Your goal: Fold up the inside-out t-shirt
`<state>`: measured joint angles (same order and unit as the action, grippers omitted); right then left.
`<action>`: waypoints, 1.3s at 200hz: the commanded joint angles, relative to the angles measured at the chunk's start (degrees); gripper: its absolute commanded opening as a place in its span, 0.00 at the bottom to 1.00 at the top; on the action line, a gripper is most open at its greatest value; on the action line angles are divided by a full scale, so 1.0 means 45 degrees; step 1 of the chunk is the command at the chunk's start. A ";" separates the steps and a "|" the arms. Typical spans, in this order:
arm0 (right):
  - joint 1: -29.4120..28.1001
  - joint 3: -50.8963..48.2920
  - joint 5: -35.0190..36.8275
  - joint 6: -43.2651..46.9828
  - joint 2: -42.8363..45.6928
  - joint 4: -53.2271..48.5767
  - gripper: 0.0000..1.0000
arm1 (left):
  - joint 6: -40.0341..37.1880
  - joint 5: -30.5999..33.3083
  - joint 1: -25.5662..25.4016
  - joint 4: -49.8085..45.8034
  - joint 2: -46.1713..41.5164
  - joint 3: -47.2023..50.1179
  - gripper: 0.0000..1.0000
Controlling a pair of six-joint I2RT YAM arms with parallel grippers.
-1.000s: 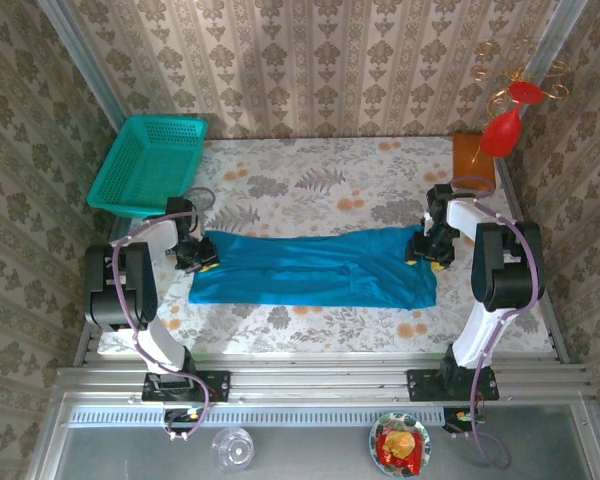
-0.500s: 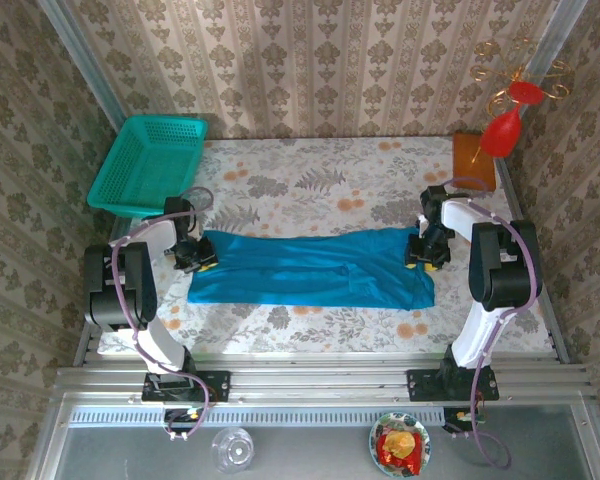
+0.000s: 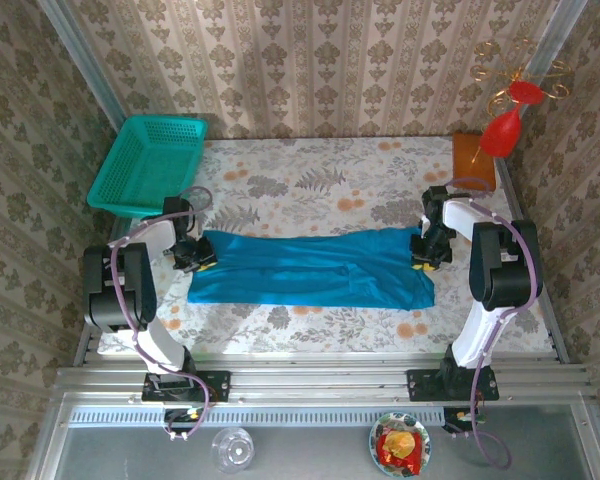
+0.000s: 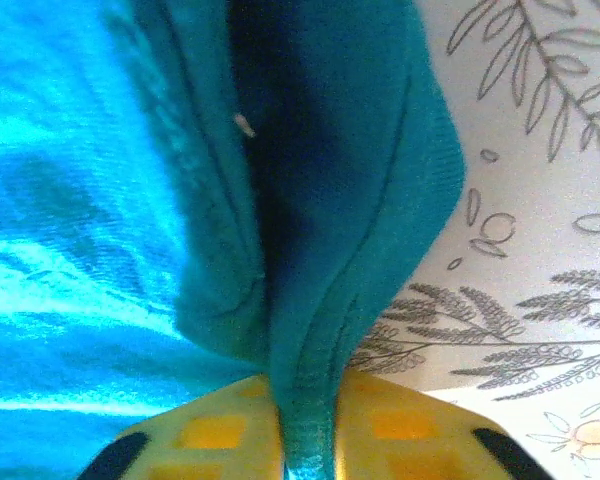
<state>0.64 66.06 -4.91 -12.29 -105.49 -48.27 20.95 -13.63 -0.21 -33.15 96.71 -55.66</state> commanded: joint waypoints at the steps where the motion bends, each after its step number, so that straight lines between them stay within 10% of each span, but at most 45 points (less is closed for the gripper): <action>1: -0.0104 -0.0051 -0.1058 -0.0150 -0.0020 -0.0132 0.30 | -0.0222 0.0156 0.0155 -0.0212 -0.0342 -0.0107 0.21; 260: -0.0212 -0.0537 -0.2114 -0.0705 0.0679 0.0131 0.77 | -0.0286 0.0060 0.0232 -0.0281 -0.0260 -0.0014 0.21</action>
<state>0.03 63.90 -12.75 -16.25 -100.62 -46.70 20.93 -13.65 0.10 -33.17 96.64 -55.66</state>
